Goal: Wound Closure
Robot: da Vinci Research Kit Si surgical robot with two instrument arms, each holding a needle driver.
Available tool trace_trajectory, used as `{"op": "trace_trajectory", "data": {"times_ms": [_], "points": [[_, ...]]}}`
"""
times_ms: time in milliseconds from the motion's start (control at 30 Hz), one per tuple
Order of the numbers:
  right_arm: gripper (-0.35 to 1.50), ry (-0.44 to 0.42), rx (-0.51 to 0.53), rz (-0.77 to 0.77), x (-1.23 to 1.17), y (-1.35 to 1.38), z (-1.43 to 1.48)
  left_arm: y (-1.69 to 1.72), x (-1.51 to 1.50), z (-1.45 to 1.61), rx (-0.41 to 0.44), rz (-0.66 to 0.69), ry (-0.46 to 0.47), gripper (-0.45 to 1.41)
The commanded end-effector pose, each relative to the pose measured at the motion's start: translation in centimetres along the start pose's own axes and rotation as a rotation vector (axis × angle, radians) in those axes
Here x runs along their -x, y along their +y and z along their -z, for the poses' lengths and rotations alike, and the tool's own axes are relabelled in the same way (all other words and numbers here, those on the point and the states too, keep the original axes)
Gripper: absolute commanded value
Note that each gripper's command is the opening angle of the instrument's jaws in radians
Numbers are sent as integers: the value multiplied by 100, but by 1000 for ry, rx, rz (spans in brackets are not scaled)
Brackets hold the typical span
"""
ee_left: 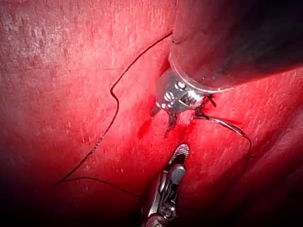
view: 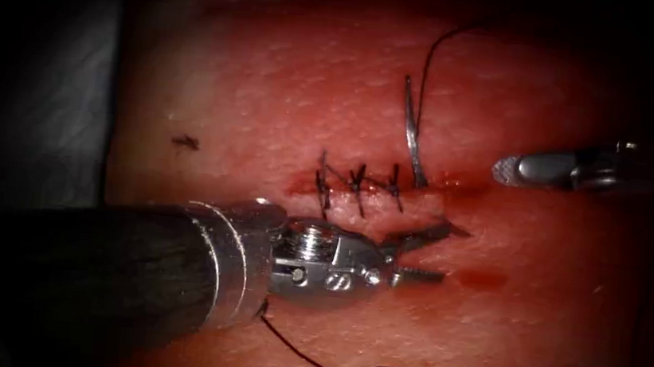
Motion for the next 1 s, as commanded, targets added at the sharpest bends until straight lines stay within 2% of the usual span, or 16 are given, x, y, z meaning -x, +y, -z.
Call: {"op": "trace_trajectory", "data": {"times_ms": [33, 267, 500, 567, 667, 833, 1000], "points": [[125, -3, -2, -1, 8, 9, -7, 2, 1, -6, -10, 3, -2, 20], [123, -2, -1, 2, 10, 12, -9, 1, -1, -6, -31, 7, -20, 17], [123, -3, -2, 3, 11, 12, -12, -1, -1, -23, -43, 9, -25, 19], [121, -3, -2, 4, 12, 12, -12, 0, 2, -26, -47, 7, -23, 0], [121, -5, -3, 7, 15, 14, -13, -1, 8, -28, -48, 16, -23, -45], [120, -3, -1, 11, 18, 17, -17, -2, 14, -29, -53, 73, -15, -45], [118, -3, -1, 11, 18, 17, -17, 5, 6, -27, -20, 247, 36, -45]]}}
